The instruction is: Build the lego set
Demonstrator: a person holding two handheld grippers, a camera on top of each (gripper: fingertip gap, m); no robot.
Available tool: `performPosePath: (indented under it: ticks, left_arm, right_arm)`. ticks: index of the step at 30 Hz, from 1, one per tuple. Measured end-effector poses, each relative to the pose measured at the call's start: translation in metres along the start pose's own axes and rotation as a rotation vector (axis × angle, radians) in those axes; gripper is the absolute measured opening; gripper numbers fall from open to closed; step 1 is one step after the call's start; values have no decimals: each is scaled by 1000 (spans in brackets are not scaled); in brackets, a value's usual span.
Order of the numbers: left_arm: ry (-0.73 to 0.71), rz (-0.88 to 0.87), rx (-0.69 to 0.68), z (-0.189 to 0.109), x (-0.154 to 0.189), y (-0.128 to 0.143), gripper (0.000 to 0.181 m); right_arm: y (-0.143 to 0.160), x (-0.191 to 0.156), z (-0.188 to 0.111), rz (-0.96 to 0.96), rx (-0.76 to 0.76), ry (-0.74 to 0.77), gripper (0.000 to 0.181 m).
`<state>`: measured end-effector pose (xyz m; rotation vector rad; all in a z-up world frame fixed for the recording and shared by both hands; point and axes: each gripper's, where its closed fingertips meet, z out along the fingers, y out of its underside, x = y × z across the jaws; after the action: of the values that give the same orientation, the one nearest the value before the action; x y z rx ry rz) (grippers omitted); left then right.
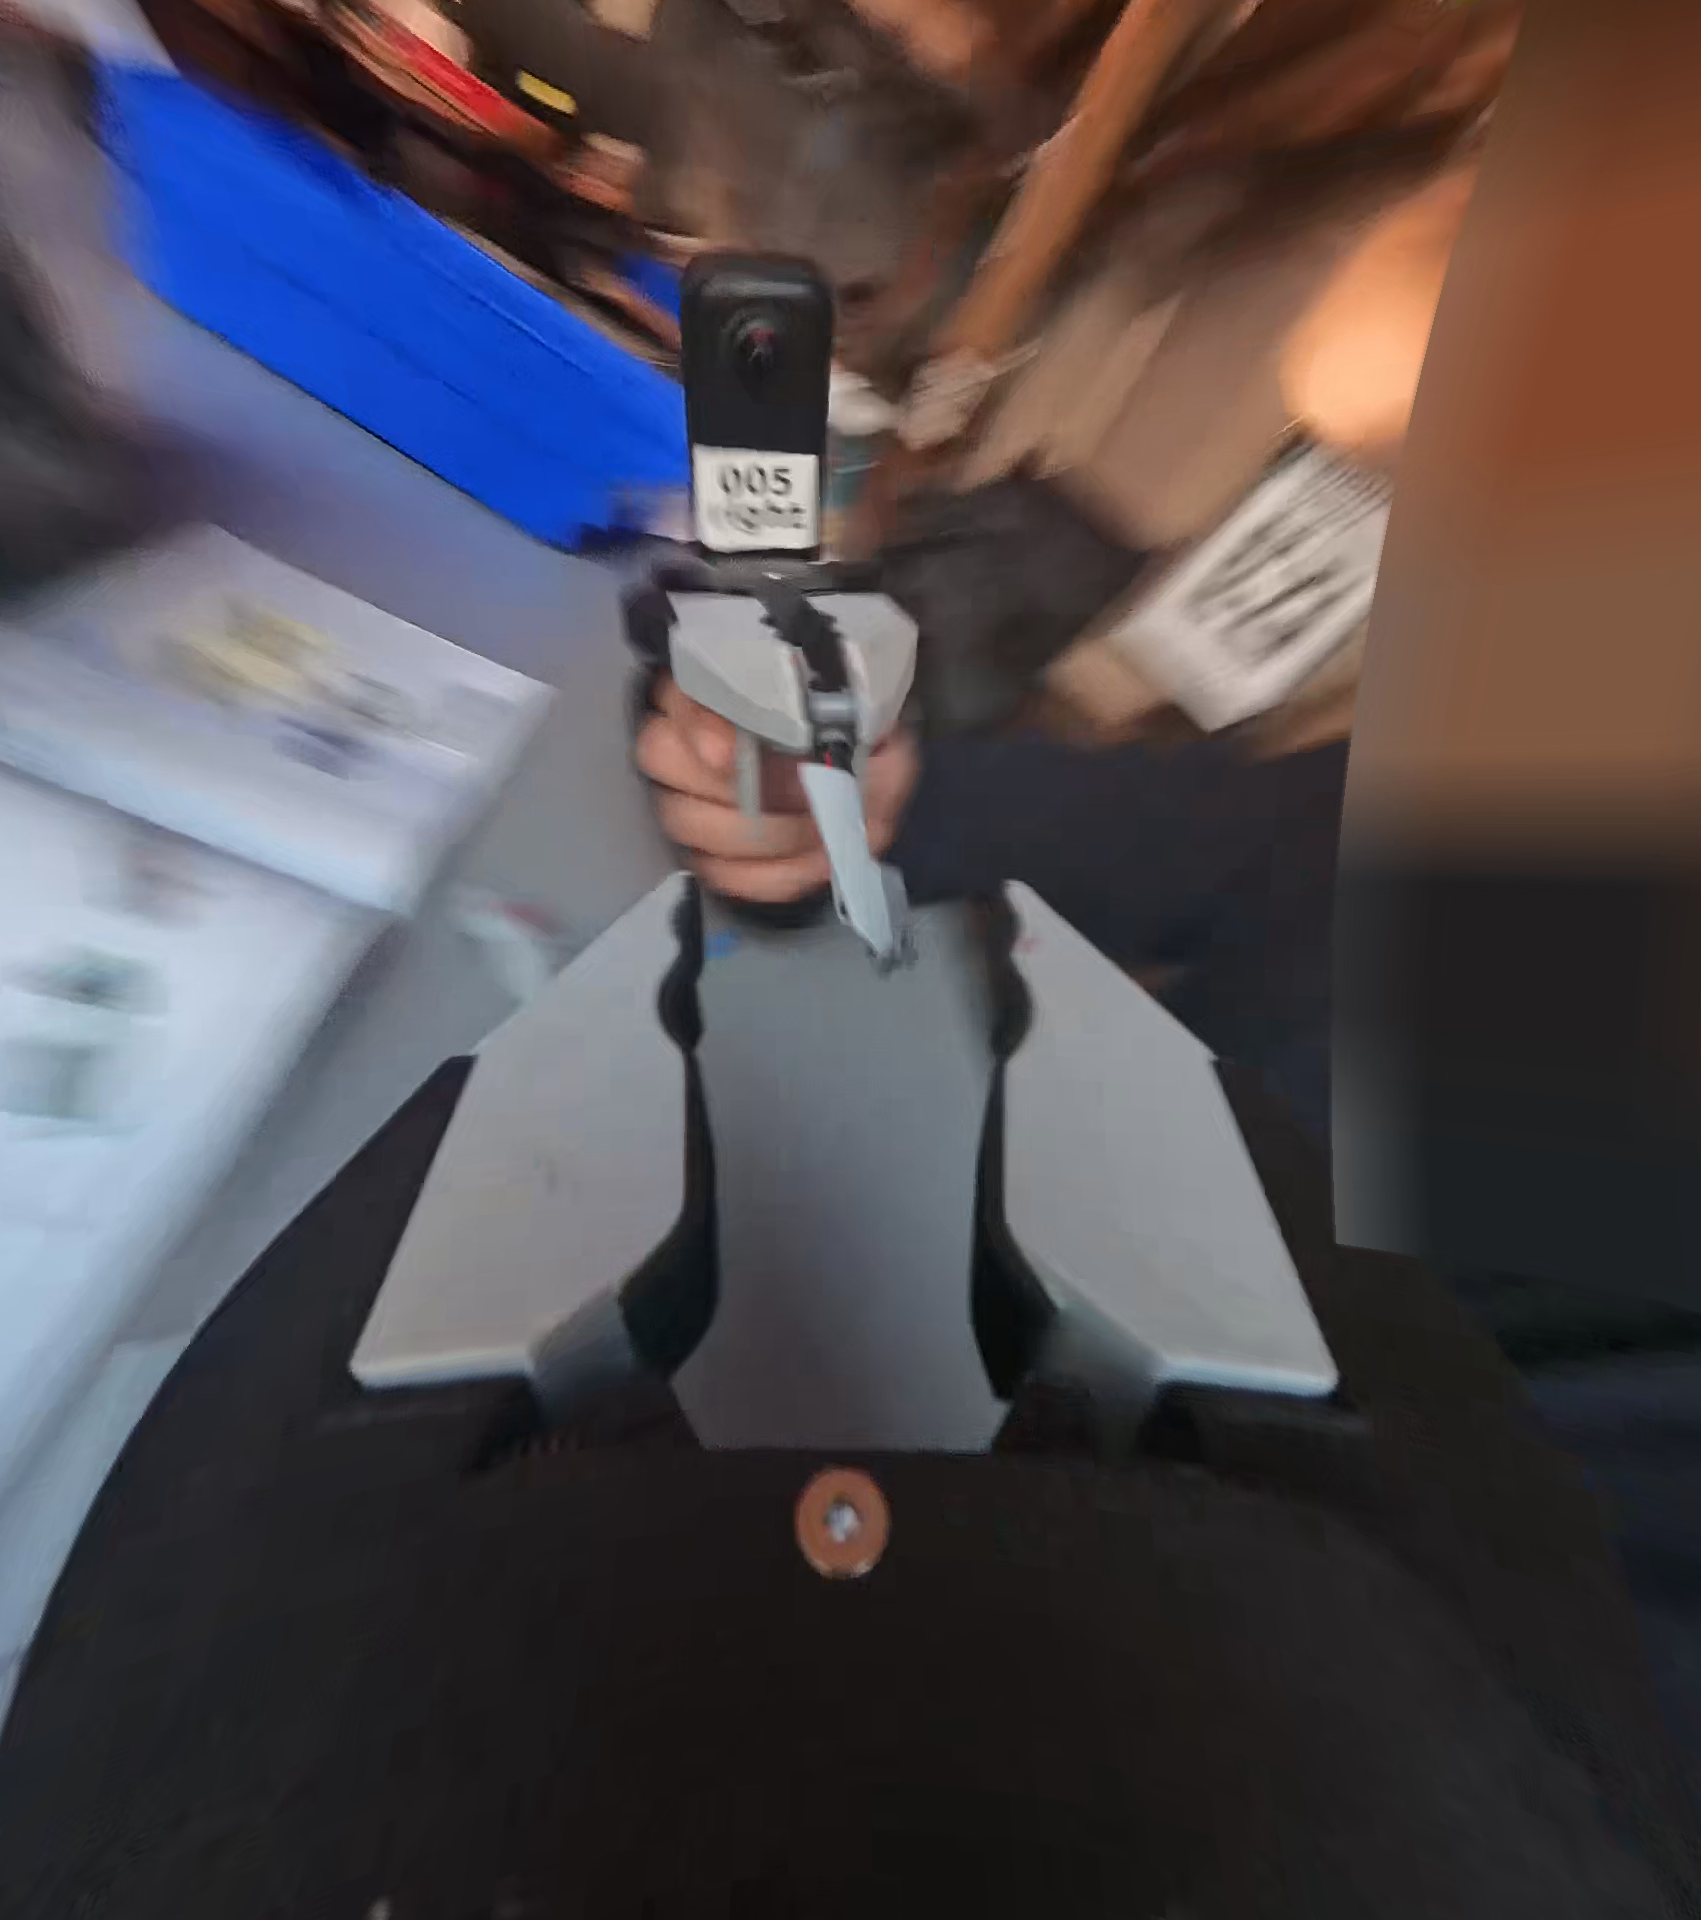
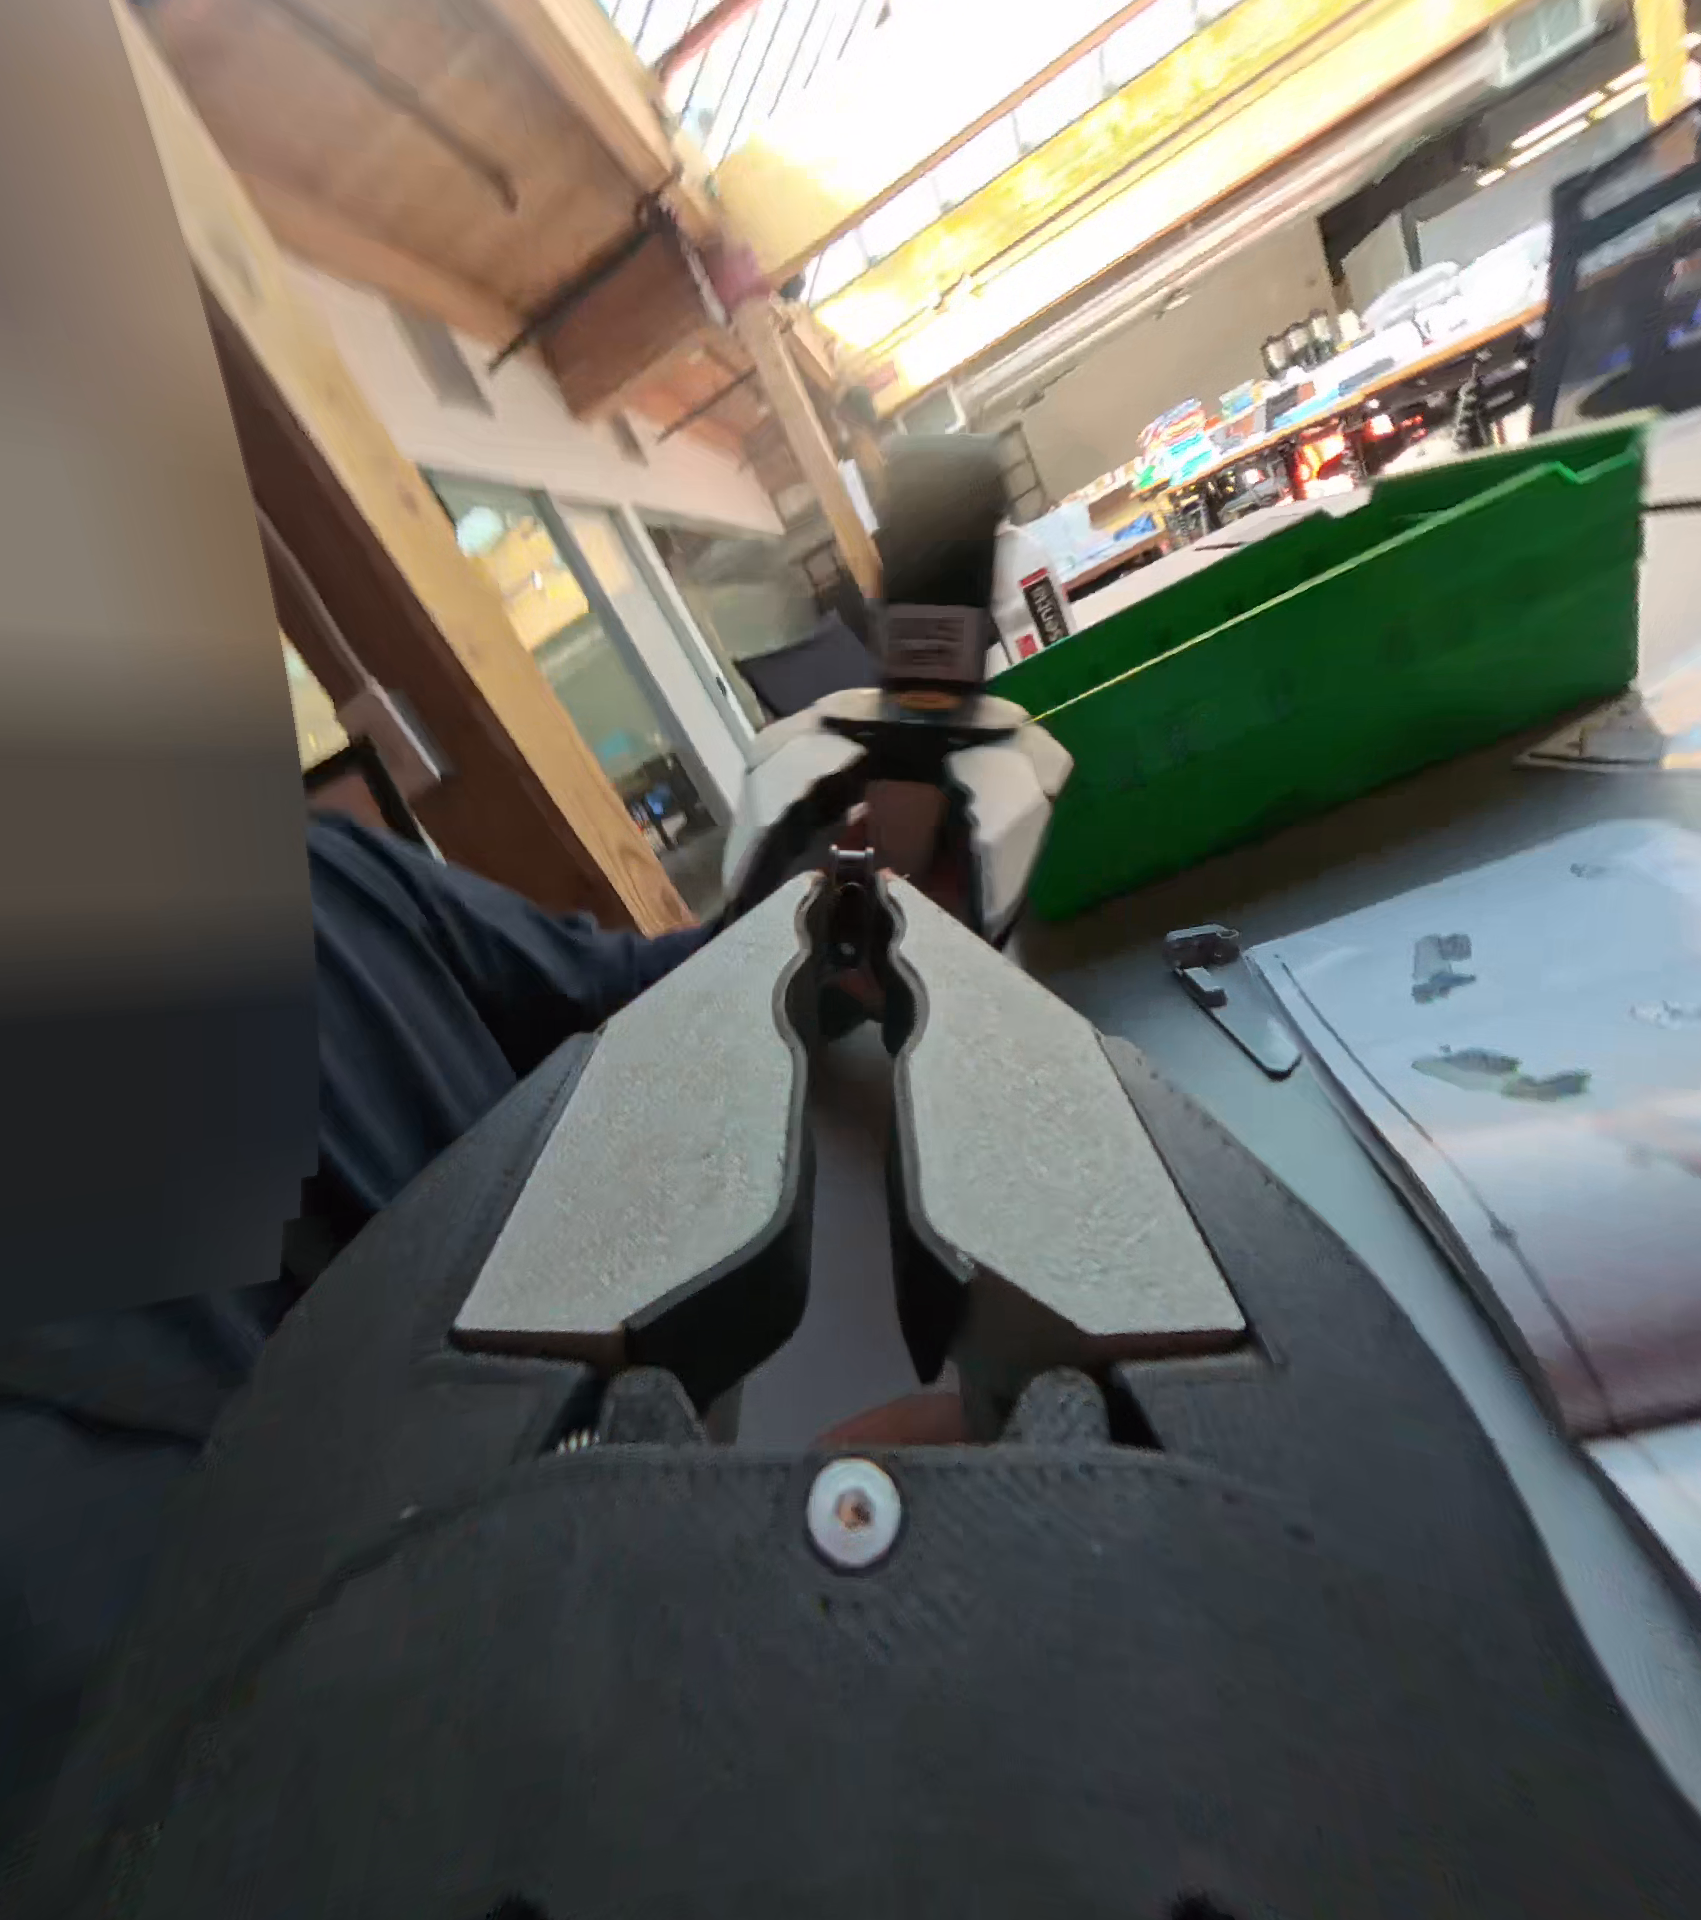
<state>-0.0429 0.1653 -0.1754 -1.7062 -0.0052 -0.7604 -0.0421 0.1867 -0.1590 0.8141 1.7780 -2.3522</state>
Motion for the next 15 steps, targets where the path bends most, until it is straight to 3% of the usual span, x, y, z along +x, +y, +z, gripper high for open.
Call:
performPosePath:
  ticks: [1, 3, 6, 8, 10, 15]
  left_arm:
    - [-101, 139, -27, -3, -4, 0, 56]
    - [-288, 395, -58, -5, -10, -2, 68]
    - [-434, 646, -132, 4, -13, 4, 59]
    - [-518, 752, -220, 10, -23, 14, 55]
    - [-585, 855, -262, 13, -29, 18, 39]
    - [-633, 972, -214, 13, -25, 11, 30]
  right_arm:
    - [-2, 6, -2, 62, 23, 11, 5]
    - [-2, 18, -5, 174, 50, 40, 5]
    - [-1, 29, -6, 305, 88, 63, 4]
    - [0, 30, -4, 373, 106, 53, 4]
    - [3, 29, -1, 415, 103, 47, 4]
    - [6, 29, 1, 450, 105, 43, 4]
